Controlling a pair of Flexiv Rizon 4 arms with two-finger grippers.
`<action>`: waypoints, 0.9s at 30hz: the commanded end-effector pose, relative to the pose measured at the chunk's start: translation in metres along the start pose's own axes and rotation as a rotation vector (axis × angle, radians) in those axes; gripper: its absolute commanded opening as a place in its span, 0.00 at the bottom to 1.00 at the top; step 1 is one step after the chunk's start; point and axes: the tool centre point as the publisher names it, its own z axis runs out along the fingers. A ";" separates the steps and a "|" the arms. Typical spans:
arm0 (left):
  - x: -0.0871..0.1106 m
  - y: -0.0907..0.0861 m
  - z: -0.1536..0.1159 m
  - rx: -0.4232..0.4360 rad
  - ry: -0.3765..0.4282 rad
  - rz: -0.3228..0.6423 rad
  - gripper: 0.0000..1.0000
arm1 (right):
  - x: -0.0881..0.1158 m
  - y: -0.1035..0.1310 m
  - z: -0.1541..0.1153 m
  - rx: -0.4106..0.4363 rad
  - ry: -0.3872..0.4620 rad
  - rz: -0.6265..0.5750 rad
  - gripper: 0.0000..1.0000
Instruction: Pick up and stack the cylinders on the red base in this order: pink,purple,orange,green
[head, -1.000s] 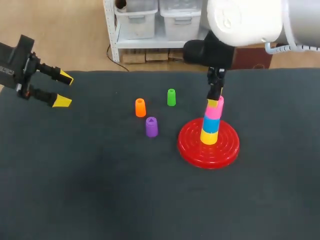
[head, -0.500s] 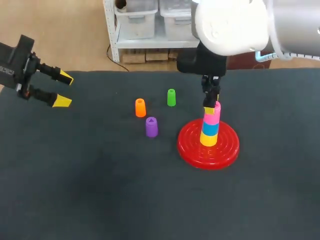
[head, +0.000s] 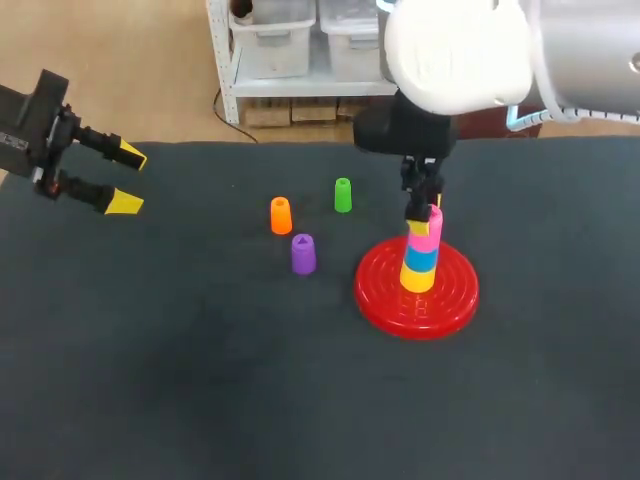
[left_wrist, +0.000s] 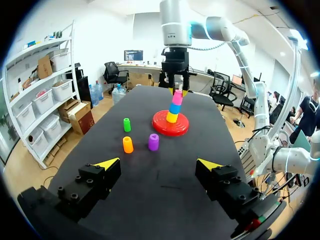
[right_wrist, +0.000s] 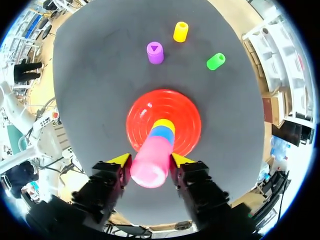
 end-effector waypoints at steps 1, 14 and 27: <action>0.001 0.000 0.000 -0.002 -0.002 0.002 1.00 | 0.007 0.008 0.016 0.034 -0.015 0.016 1.00; 0.001 0.000 0.000 -0.002 -0.002 0.002 1.00 | -0.006 -0.004 -0.044 0.146 0.004 -0.034 1.00; 0.001 0.000 0.000 -0.002 -0.002 0.002 1.00 | -0.113 -0.028 -0.035 0.067 -0.021 -0.294 1.00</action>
